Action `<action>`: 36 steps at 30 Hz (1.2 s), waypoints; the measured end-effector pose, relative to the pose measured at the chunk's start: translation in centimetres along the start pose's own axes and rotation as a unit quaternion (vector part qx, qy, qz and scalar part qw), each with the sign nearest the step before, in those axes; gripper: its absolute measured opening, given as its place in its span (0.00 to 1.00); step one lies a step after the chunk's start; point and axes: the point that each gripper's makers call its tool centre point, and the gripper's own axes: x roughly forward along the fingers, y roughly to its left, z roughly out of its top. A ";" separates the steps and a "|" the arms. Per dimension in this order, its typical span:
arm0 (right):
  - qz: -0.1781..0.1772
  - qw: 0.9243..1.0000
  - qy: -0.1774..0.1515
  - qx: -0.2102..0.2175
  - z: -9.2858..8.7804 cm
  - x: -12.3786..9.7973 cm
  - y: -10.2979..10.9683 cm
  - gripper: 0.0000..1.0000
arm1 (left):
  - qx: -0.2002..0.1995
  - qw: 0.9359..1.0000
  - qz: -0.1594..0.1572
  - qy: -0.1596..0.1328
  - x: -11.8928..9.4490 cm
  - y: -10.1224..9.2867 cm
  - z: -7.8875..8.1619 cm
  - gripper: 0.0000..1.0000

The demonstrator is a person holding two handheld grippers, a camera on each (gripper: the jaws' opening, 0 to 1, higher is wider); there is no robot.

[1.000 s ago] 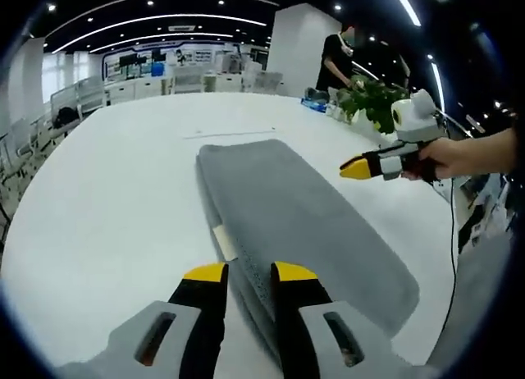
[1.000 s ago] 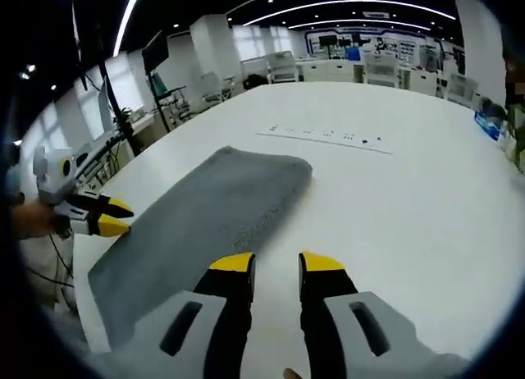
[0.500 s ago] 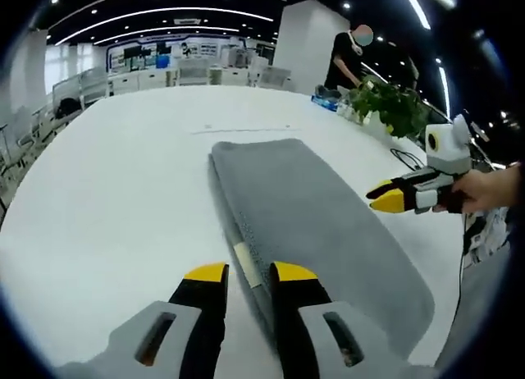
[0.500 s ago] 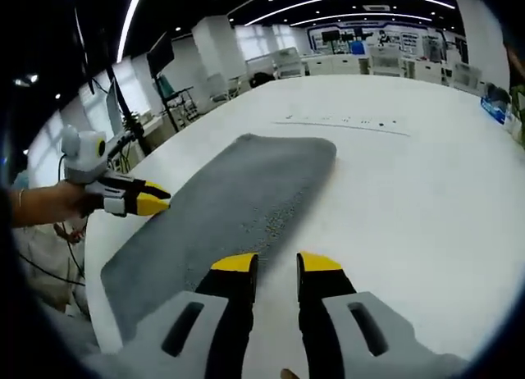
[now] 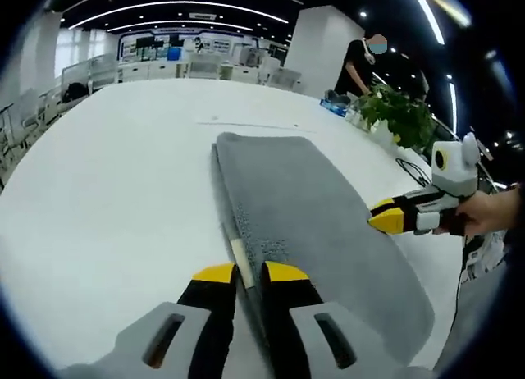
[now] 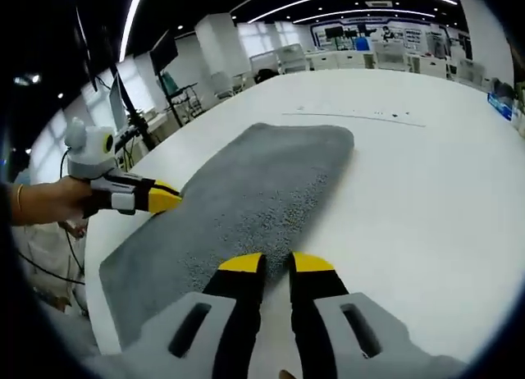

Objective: Fold the towel on the table until its edges align and the towel forms a compact rectangular stack.

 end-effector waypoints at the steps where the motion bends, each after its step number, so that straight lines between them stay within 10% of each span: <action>1: 0.001 1.000 -0.001 0.004 0.0 0.0 0.0 0.10 | 0.000 1.000 0.001 -0.001 0.0 0.0 0.0 0.12; 20: -0.027 1.000 -0.001 0.001 -0.9 -1.6 -2.0 0.04 | 0.057 0.998 0.012 0.001 0.9 -3.3 -0.1 0.07; 36: -0.089 0.996 0.020 -0.022 -4.2 -8.5 -8.6 0.04 | 0.157 0.985 -0.067 0.014 3.8 -13.5 -0.3 0.06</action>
